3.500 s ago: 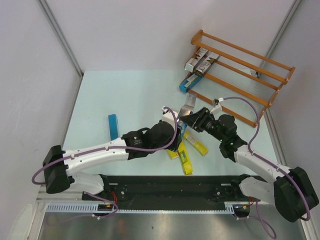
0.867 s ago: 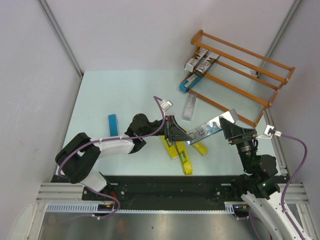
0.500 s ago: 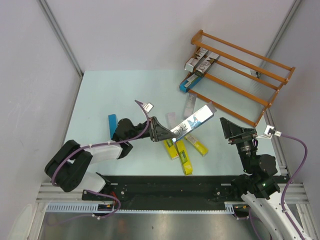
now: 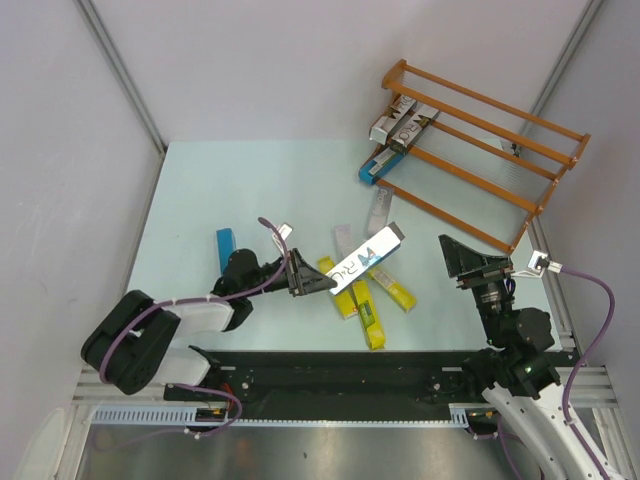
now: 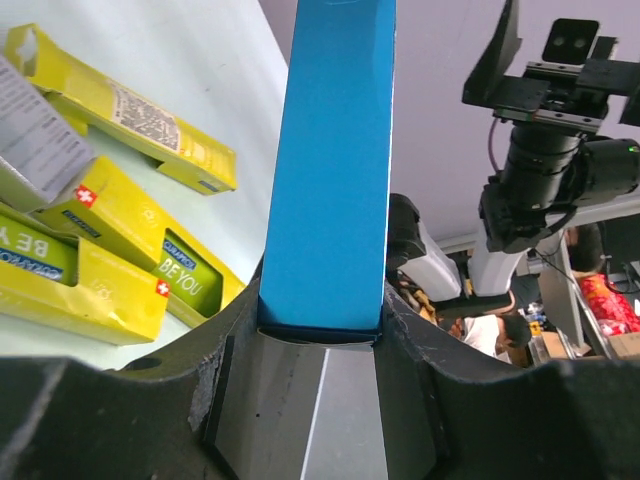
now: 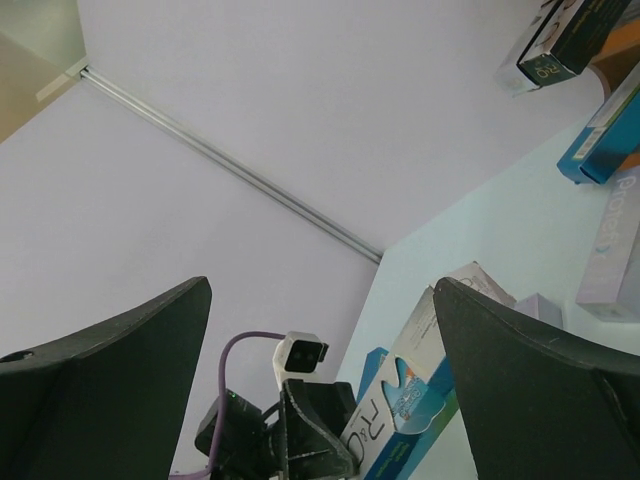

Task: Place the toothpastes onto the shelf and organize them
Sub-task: Pick up the toothpaste from the center of the board, then place the toothpaste on the shelf.

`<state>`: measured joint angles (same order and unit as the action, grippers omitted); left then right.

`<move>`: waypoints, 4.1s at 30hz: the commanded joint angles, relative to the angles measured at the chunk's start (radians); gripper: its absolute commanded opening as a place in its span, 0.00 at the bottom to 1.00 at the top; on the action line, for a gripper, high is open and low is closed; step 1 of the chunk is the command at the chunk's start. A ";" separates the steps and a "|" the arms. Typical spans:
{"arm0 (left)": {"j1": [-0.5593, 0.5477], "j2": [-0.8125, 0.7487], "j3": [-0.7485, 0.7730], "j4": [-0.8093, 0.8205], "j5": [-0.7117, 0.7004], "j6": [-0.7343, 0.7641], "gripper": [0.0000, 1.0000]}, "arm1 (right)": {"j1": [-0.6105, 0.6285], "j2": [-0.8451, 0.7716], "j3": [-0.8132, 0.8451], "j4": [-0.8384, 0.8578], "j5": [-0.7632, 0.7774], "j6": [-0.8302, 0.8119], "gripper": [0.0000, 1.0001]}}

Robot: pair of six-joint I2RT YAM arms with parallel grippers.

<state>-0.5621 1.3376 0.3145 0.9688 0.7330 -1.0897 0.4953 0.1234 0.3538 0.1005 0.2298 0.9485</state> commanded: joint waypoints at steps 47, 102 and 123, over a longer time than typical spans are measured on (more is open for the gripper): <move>0.064 0.919 1.262 -0.604 -0.064 0.074 0.35 | -0.009 -0.042 0.090 -0.097 0.106 -0.085 1.00; 0.039 1.302 1.913 -0.857 -0.297 -0.197 0.58 | -0.014 -0.048 0.090 -0.096 0.114 -0.082 1.00; 0.036 1.111 1.624 -0.841 -0.262 -0.009 1.00 | -0.014 -0.050 0.094 -0.125 0.109 -0.073 1.00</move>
<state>-0.5270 2.5084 1.9789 0.1349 0.4511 -1.1614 0.4866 0.0856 0.4046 -0.0204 0.3248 0.8783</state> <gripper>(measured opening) 0.995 0.994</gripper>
